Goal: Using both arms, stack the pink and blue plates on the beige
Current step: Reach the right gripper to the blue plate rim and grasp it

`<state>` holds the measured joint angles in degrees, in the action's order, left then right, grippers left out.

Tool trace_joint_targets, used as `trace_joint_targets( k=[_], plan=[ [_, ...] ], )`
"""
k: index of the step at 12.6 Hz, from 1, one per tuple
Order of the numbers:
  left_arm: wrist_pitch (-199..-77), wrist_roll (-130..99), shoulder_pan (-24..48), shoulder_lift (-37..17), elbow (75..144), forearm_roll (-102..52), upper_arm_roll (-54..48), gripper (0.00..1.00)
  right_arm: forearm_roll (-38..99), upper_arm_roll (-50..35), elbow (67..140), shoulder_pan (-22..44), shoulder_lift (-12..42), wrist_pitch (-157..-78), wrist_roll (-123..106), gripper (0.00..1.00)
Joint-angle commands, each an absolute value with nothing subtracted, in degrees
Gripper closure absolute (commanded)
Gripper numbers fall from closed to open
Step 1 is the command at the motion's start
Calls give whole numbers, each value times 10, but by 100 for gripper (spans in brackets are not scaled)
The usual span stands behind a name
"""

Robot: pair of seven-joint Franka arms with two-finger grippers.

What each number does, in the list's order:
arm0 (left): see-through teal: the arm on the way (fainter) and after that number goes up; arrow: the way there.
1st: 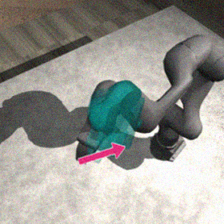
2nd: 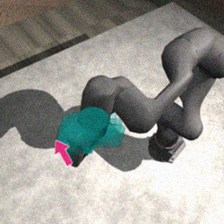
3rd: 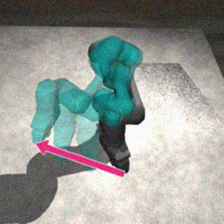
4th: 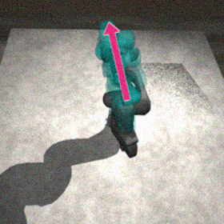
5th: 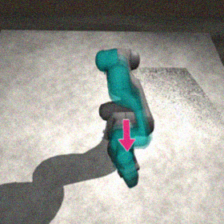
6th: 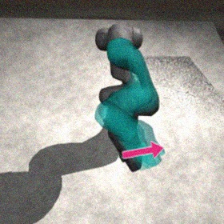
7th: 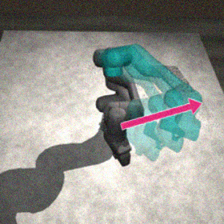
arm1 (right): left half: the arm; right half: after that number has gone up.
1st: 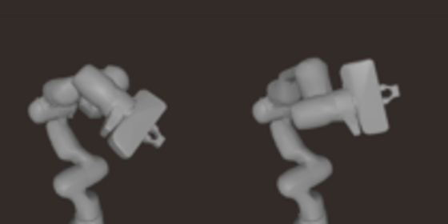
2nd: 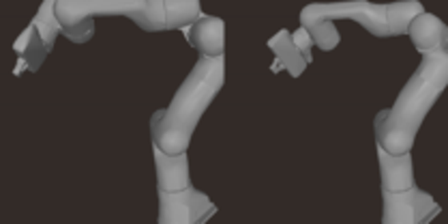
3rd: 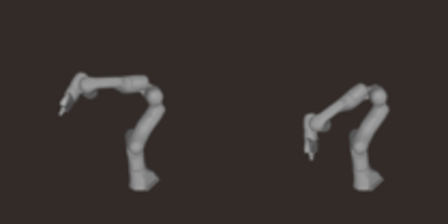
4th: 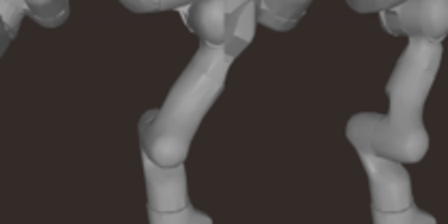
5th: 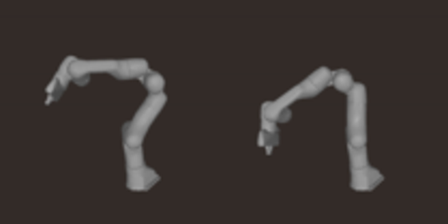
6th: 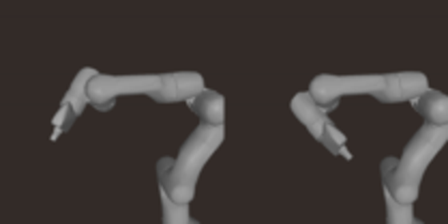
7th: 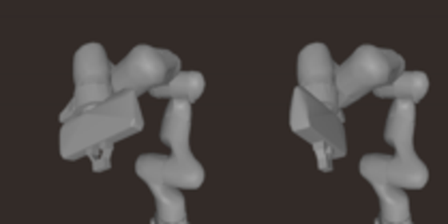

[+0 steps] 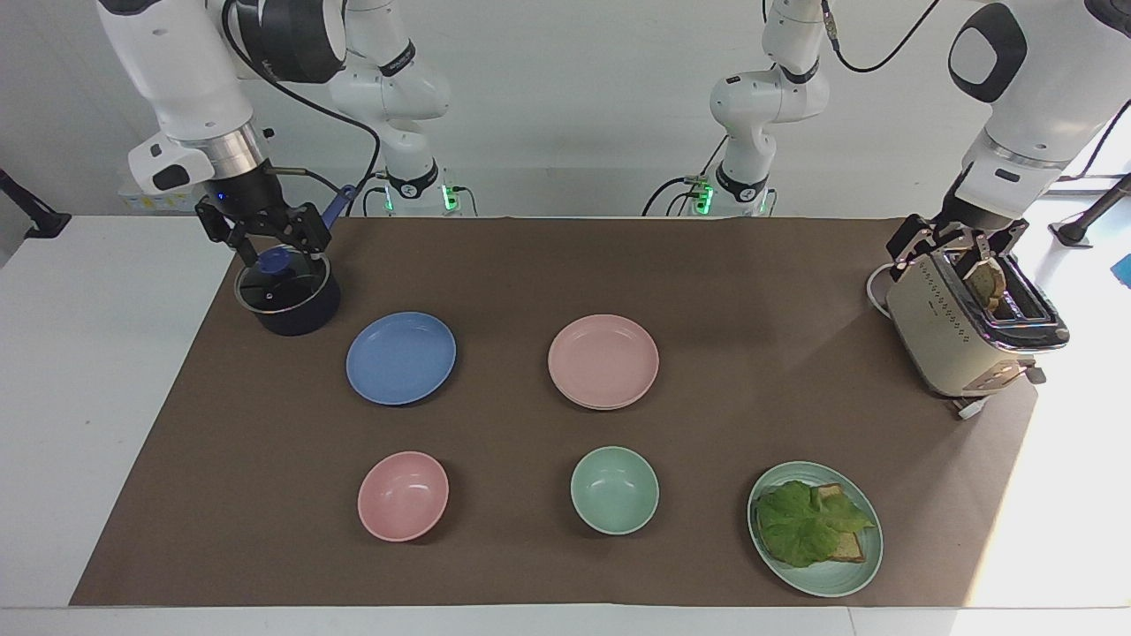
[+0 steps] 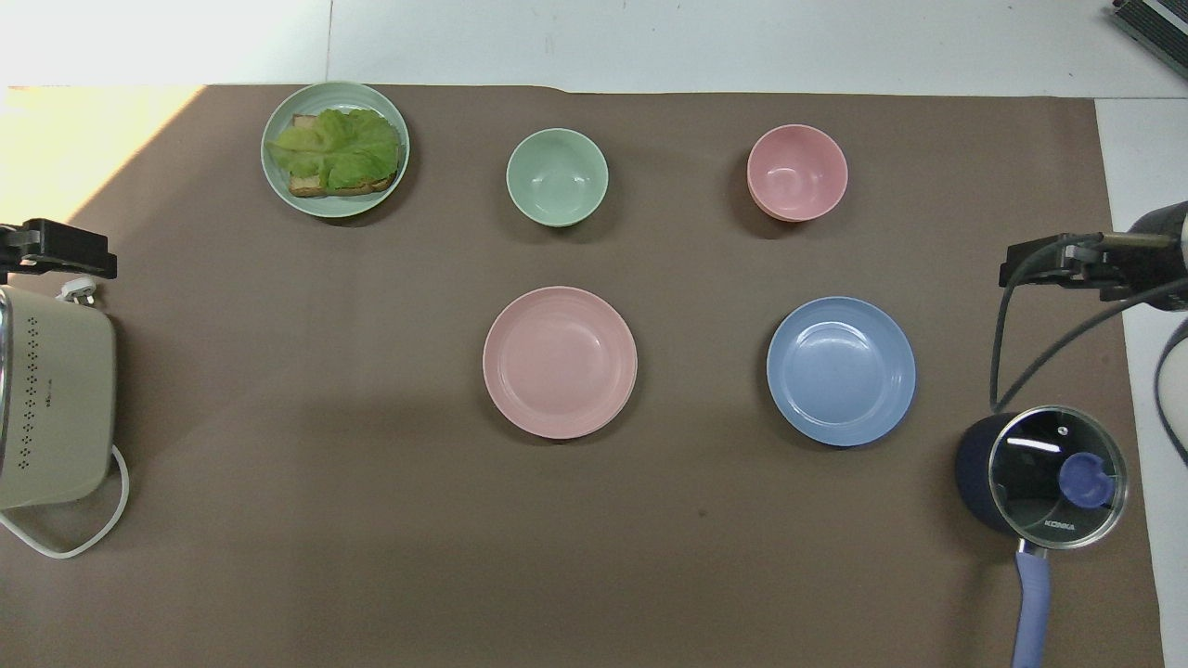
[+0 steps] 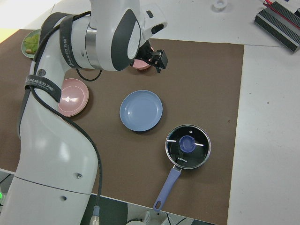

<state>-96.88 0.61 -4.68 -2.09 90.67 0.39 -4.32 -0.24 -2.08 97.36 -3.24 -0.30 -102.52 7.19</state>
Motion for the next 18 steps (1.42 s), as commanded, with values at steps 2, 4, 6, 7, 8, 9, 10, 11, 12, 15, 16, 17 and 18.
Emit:
trace_joint_targets(
  k=[2,4,6,7,8,9,10,11,12,15,16,17,18],
  plan=[
    [-958,11,-48,-19,904,11,-42,0,0,-24,1019,-29,41,-1098,70,0],
    [-958,11,-47,-19,903,11,-43,0,0,-24,1026,-29,76,-1130,69,0],
    [-958,11,-47,-19,904,11,-43,0,0,-24,1051,-29,86,-1174,69,0],
    [-958,11,-47,-19,903,11,-43,0,0,-24,1065,-29,92,-1187,70,0],
    [-958,10,-47,-19,903,11,-43,0,0,-24,1083,-30,102,-1202,69,0],
    [-958,10,-47,-19,903,11,-43,0,0,-24,1102,-29,103,-1235,69,0],
    [-958,11,-47,-19,903,11,-43,0,0,-25,1116,-29,105,-1251,68,0],
    [-958,11,-47,-19,903,11,-43,0,1,-24,1128,-30,105,-1256,63,0],
    [-958,11,-47,-19,904,11,-43,0,1,-24,1152,-33,103,-1273,58,0],
    [-958,11,-47,-19,904,11,-43,0,1,-24,1212,-56,84,-1310,6,0],
    [-958,11,-47,-19,903,11,-43,0,10,-24,1227,-58,74,-1310,-7,0],
    [-958,11,-47,-19,903,11,-43,0,26,-24,1243,-62,65,-1311,-26,2],
    [-958,11,-47,-19,904,11,-43,0,37,-24,1249,-65,62,-1312,-42,8]
  ],
)
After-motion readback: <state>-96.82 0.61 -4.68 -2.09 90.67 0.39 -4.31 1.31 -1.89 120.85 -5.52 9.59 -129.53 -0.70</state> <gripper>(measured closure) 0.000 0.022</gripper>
